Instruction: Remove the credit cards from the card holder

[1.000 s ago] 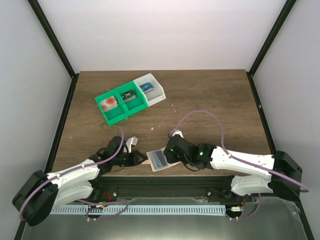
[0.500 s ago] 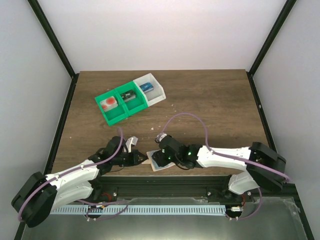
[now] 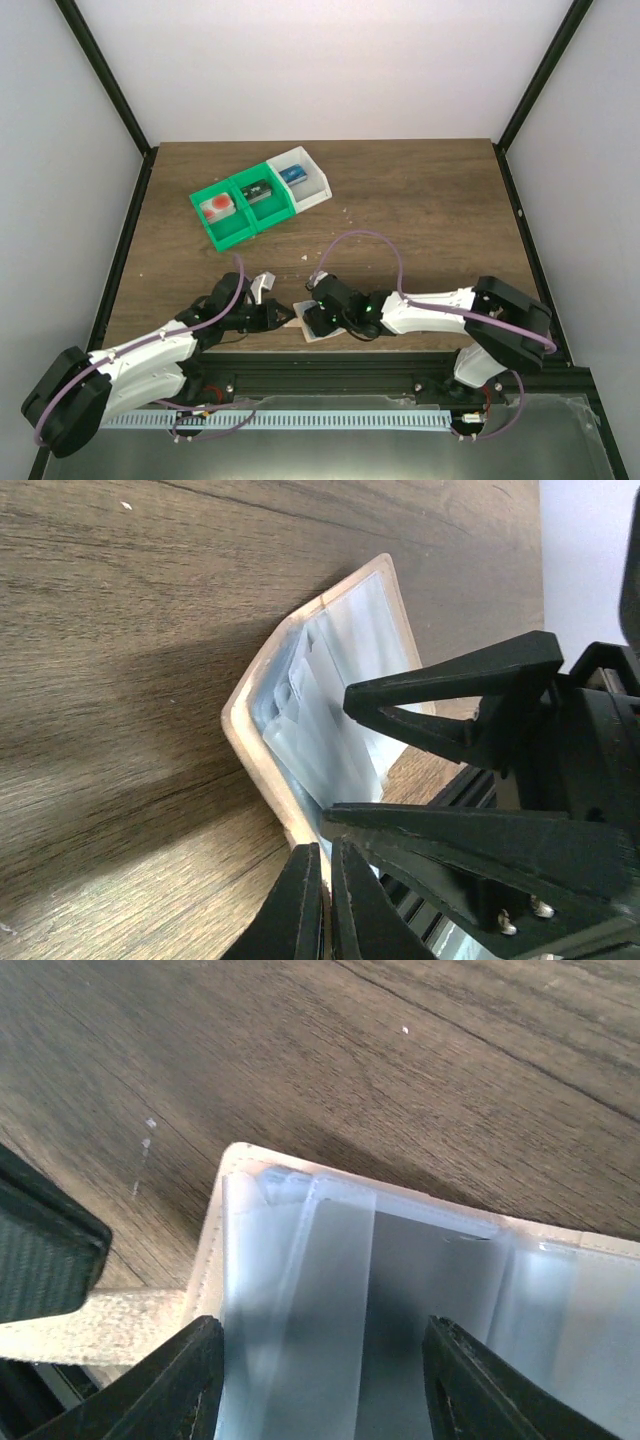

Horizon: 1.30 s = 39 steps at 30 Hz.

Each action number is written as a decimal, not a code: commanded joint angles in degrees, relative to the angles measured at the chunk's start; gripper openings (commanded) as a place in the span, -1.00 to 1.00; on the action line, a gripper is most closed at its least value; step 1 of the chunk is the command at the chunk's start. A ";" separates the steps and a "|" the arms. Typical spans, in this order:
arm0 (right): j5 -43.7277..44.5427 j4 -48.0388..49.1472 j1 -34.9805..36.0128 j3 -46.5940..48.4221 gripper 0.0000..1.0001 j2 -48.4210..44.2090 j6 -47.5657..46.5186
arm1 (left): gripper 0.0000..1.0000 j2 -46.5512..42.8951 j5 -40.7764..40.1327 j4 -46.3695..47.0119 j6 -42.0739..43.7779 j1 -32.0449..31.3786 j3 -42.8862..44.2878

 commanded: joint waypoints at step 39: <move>3.08 -2.41 0.56 -3.20 0.06 -7.30 3.36 | -1.00 -0.60 0.22 1.99 -0.11 0.07 -0.41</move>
